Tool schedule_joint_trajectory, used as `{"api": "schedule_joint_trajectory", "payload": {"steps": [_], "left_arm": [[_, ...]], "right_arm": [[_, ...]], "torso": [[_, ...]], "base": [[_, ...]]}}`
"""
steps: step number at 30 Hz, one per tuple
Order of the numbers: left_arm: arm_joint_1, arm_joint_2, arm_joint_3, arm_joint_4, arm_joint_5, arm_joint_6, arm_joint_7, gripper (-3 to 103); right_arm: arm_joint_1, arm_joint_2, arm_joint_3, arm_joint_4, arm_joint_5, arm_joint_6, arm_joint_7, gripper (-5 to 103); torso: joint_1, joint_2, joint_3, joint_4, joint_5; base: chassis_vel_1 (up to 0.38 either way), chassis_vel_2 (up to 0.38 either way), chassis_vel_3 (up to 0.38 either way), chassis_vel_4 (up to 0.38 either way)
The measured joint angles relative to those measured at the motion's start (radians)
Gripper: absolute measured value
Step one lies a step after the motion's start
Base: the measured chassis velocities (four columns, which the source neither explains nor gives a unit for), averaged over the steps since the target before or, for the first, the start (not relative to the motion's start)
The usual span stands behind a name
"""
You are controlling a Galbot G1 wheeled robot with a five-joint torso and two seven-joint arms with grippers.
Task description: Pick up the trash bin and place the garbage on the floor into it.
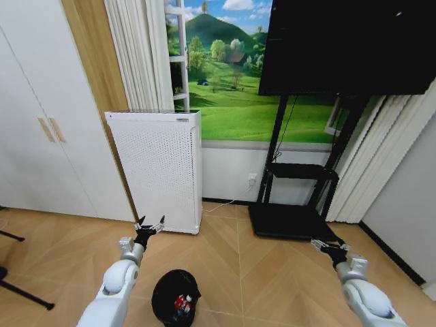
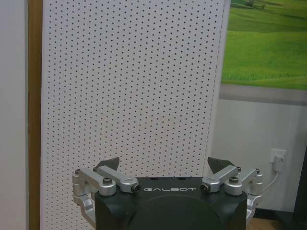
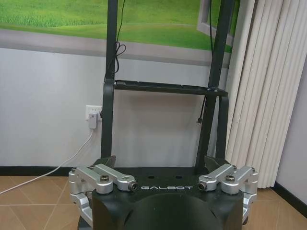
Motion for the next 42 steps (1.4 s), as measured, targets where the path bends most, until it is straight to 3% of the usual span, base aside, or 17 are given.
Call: {"api": "schedule_joint_trajectory", "payload": {"steps": [30, 42], "left_arm": [[0.000, 0.000, 0.000, 0.000, 0.000, 0.000, 0.000, 100], [0.000, 0.000, 0.000, 0.000, 0.000, 0.000, 0.000, 100]], "right_arm": [[0.000, 0.000, 0.000, 0.000, 0.000, 0.000, 0.000, 100], [0.000, 0.000, 0.000, 0.000, 0.000, 0.000, 0.000, 100]], "torso": [[0.052, 0.136, 0.084, 0.0000, 0.0000], [0.058, 0.149, 0.092, 0.0000, 0.0000]], "base": [[0.000, 0.000, 0.000, 0.000], [0.000, 0.000, 0.000, 0.000]]}}
